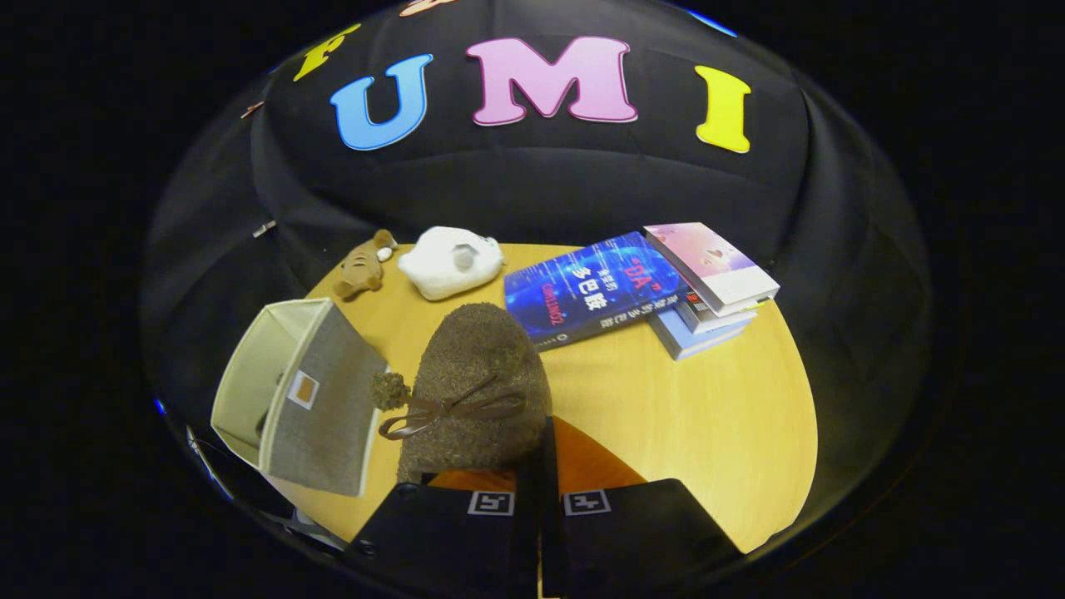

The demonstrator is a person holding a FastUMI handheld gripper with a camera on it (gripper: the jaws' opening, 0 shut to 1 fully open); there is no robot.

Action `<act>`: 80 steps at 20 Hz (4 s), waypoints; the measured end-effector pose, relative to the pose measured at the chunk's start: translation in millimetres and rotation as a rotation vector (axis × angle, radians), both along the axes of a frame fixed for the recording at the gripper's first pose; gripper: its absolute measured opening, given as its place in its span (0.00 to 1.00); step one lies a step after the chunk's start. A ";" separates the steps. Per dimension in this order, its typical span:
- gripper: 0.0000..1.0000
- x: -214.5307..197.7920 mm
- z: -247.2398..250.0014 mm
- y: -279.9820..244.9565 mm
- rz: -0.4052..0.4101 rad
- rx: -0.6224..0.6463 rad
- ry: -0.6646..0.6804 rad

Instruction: Open the storage box then place both shoes into the box .Put the left shoe in first, then the right shoe, with the right side of both shoes facing outward in a uniform manner.

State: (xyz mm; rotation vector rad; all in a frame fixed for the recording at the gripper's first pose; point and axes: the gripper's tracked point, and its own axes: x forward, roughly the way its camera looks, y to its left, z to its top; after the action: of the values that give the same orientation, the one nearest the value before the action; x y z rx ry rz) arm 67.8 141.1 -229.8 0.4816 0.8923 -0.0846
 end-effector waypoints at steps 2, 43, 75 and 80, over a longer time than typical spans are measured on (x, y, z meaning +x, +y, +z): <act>0.07 18.0 23.6 20.7 0.000 0.025 -0.029; 0.99 92.2 69.6 263.5 0.074 -0.029 0.030; 0.98 -11.6 162.0 -68.6 -0.062 -0.322 -0.459; 0.98 -37.3 164.4 -111.1 -0.086 -0.335 -0.472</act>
State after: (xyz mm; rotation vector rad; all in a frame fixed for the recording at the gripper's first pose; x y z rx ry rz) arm 30.5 30.1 -65.4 0.2097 0.3822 -0.1871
